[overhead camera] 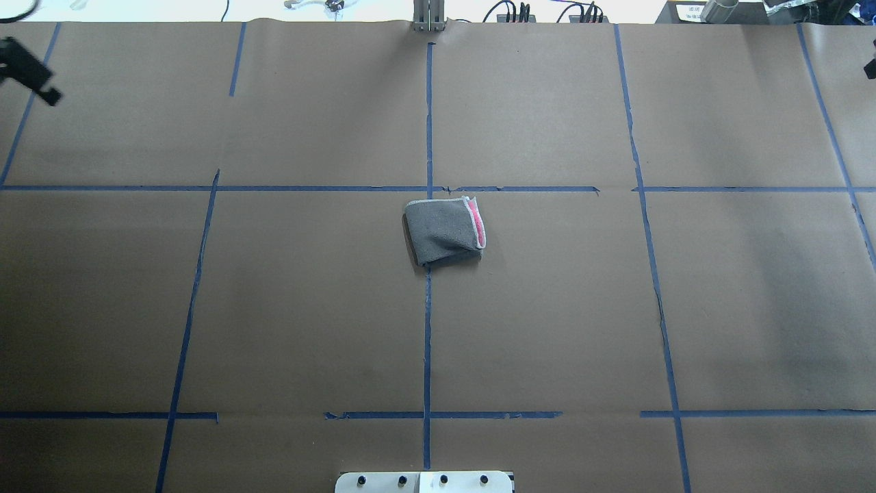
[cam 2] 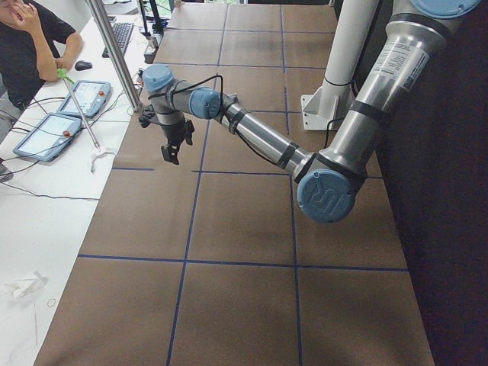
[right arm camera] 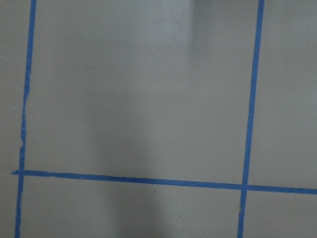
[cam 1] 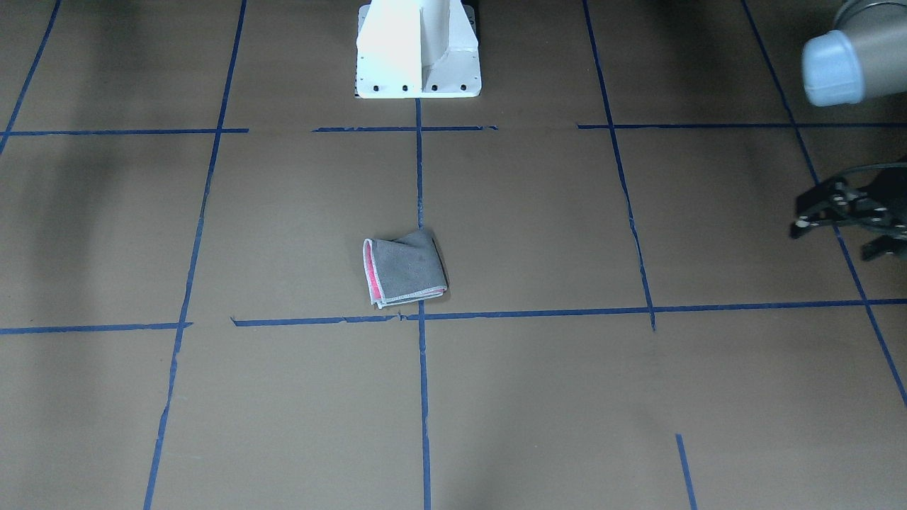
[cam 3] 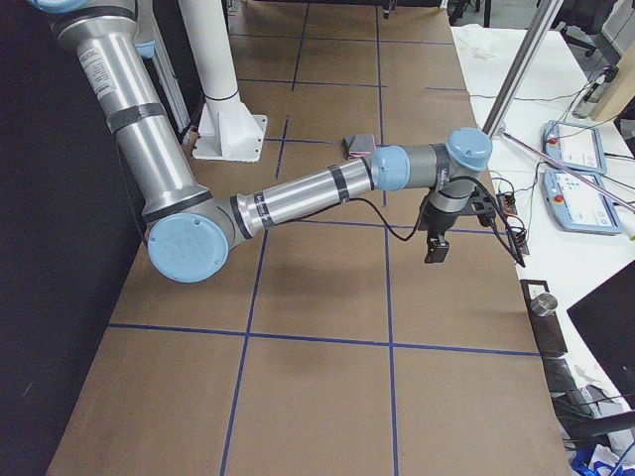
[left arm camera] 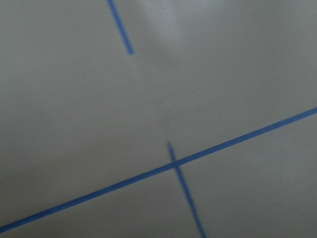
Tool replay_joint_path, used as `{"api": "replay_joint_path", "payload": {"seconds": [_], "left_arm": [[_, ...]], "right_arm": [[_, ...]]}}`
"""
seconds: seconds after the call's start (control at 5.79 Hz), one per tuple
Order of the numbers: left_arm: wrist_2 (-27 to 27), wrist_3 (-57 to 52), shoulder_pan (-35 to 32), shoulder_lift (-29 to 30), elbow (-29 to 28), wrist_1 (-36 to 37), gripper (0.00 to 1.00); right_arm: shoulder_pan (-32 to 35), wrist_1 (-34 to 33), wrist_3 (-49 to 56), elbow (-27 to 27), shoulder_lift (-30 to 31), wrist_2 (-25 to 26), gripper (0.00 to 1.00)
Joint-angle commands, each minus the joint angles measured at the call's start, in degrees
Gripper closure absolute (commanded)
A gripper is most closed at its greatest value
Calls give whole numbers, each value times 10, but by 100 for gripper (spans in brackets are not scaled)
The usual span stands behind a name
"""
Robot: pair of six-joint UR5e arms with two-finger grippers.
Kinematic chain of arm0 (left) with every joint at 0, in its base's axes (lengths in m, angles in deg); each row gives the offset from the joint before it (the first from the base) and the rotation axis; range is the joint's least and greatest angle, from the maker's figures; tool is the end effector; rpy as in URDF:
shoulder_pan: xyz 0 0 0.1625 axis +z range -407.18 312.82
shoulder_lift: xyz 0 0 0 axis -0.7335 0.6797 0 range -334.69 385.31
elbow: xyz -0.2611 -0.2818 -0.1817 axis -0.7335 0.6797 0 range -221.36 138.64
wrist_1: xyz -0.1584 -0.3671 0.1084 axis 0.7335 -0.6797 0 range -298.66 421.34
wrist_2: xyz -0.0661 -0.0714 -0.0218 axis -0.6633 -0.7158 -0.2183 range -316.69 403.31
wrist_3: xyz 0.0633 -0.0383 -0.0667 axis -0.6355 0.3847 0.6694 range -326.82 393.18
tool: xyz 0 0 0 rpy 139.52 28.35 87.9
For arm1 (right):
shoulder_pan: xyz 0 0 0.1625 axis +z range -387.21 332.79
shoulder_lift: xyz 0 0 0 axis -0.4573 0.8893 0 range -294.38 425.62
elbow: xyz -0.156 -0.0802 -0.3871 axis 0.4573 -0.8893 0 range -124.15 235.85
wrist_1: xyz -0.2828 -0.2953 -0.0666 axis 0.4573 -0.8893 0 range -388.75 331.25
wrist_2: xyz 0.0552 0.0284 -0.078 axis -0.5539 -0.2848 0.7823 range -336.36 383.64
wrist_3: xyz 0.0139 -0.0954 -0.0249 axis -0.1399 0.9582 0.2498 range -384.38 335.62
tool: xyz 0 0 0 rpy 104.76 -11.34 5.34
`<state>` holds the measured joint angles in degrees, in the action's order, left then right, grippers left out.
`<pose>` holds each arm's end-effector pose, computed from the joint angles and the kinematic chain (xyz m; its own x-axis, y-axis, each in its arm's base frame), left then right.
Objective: Fold towel twice with both arms
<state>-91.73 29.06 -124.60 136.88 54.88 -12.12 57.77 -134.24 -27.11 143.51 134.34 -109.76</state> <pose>0.0725 -0.6136 0.4243 0.6425 0.3569 -0.6781 -0.2604 0.9339 0.2448 0.0095 -0.6324 0.4973 0.7234 -0.0574 0.6880 0.0529 0.9982 0.0276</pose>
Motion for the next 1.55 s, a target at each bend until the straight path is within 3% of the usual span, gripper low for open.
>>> {"api": "replay_joint_path", "payload": {"seconds": [0.0,0.52,0.86,1.21,1.38], "left_arm": [[-1,-158,-78,-61,-74,-2,0],[-3,-187,-115,-107,-190,-95,0],[-3,-94,-121,-123,-167,-98,0],[-1,-62,-120,-155,-116,-107,0],[2,-65,-120,-159,-116,-107,0]], "right_arm": [[18,6,53,-10,69,5,0],[39,62,69,-8,152,1,0],[48,56,57,33,165,0,0],[47,60,55,108,207,8,0],[46,61,56,103,207,9,0]]}}
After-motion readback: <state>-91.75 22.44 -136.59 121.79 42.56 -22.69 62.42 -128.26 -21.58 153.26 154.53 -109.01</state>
